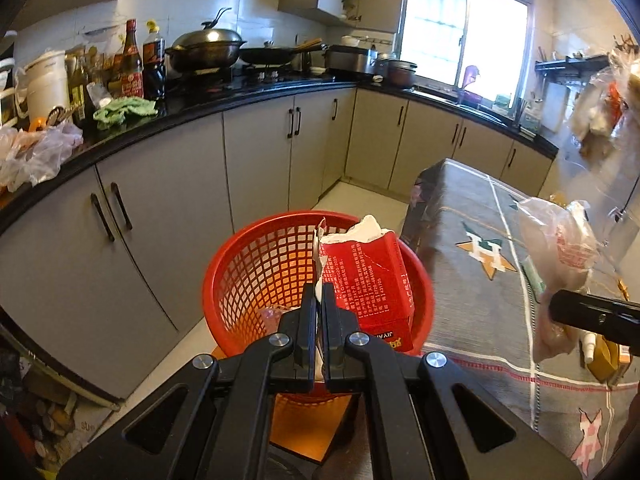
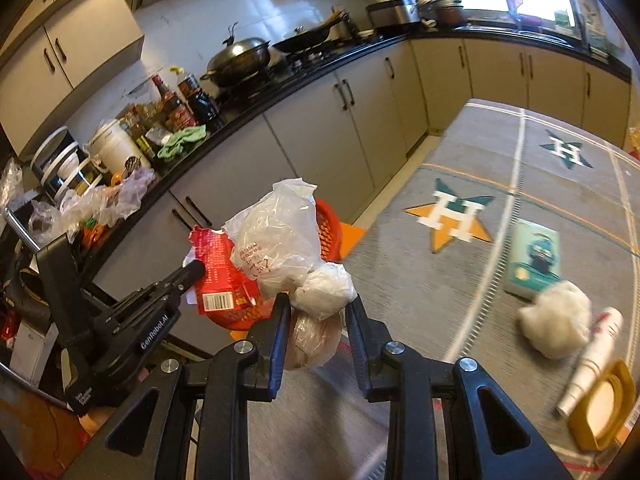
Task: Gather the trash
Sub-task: 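Lift the red packet and white plastic bag and carry both over the red basket, then open both tools to drop the packet and bag into the basket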
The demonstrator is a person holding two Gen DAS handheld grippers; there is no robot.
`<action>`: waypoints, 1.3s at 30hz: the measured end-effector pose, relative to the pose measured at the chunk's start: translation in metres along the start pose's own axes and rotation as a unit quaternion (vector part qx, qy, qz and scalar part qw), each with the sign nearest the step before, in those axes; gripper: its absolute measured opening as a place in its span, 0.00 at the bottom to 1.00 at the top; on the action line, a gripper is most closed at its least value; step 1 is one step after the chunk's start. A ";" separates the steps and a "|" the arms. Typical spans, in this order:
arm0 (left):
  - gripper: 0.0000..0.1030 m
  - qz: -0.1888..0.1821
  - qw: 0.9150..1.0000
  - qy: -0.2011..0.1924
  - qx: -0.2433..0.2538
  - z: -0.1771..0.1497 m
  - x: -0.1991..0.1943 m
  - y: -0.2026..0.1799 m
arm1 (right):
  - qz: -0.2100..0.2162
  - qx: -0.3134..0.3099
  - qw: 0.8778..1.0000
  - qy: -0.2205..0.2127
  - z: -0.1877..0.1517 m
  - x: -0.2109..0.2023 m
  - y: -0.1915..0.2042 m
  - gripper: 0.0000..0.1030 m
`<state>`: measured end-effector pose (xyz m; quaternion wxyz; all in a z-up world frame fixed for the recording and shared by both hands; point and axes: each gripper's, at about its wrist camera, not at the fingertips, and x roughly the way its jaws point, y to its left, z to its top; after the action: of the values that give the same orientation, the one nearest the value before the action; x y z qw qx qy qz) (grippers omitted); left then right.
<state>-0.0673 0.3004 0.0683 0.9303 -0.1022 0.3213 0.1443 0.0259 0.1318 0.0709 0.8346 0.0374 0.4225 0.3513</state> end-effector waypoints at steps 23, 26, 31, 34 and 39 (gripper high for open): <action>0.23 0.016 0.999 0.028 -0.013 0.004 0.033 0.017 | 0.022 0.011 0.999 0.030 0.043 0.080 0.026 0.47; 0.40 0.021 1.000 0.015 -0.013 0.004 0.027 0.017 | 0.017 0.008 1.000 0.022 0.042 0.071 0.024 0.47; 0.40 0.015 1.000 0.002 -0.004 0.004 0.009 0.007 | 0.009 0.009 1.000 -0.006 0.032 0.038 0.017 0.47; 0.41 0.010 1.000 -0.008 0.012 0.002 -0.005 -0.007 | 0.003 0.011 1.000 -0.026 0.022 0.013 0.013 0.47; 0.42 -0.020 0.999 -0.015 0.041 -0.005 -0.028 -0.042 | 0.002 0.028 0.998 -0.050 -0.001 -0.033 -0.007 0.47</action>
<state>-0.0771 0.2539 0.0855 0.9412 -0.0683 0.3107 0.1141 0.0159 0.1058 0.0898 0.8529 0.0788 0.3894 0.3387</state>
